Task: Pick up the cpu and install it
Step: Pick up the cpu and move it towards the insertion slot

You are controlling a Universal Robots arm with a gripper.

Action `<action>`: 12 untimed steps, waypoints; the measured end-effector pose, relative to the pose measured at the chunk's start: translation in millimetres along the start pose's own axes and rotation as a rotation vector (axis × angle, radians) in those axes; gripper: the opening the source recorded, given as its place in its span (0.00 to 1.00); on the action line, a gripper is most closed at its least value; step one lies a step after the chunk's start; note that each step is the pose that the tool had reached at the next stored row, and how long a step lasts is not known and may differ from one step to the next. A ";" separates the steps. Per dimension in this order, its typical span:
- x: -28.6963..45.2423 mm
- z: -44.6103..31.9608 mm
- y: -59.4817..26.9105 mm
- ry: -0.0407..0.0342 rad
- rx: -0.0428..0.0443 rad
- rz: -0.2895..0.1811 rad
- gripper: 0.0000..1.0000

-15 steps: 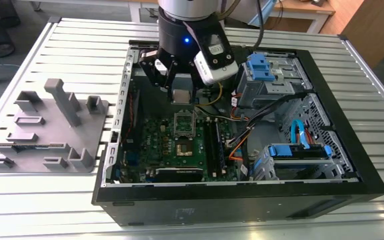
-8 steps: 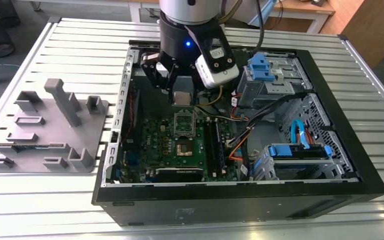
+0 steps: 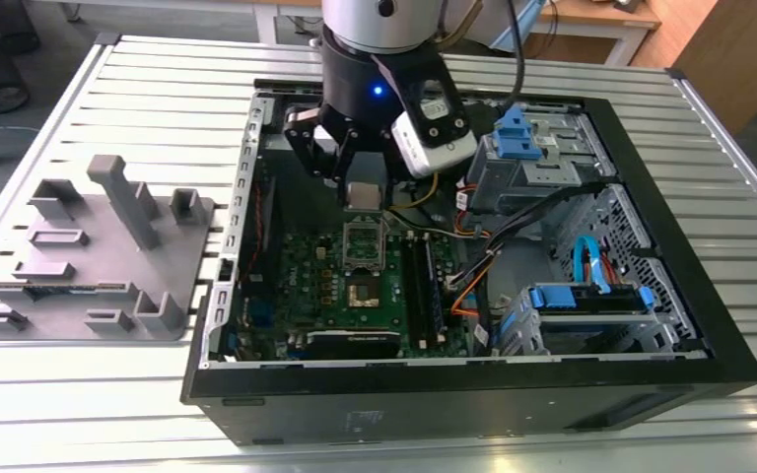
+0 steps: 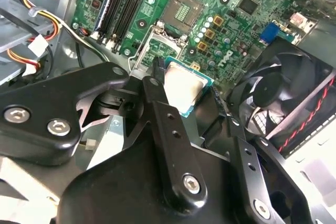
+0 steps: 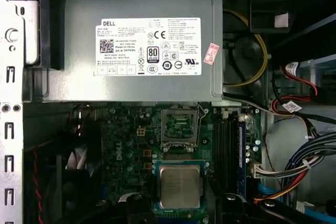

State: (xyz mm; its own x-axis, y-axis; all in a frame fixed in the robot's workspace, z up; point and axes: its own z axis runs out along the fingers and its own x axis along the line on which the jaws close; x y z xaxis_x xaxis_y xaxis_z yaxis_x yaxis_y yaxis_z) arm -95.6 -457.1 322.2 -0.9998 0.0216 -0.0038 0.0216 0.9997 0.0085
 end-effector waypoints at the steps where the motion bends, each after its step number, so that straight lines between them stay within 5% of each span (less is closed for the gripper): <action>1: 0.0 0.9 -0.9 0.0001 0.0001 0.000 0.47; 12: -0.1 5.8 -6.2 0.0000 -0.0001 -0.006 0.47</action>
State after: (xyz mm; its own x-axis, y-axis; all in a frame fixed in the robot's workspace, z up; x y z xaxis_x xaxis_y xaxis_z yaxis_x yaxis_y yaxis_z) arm -95.6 -463.3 316.4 -0.9999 0.0158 -0.0039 0.0157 0.9998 0.0086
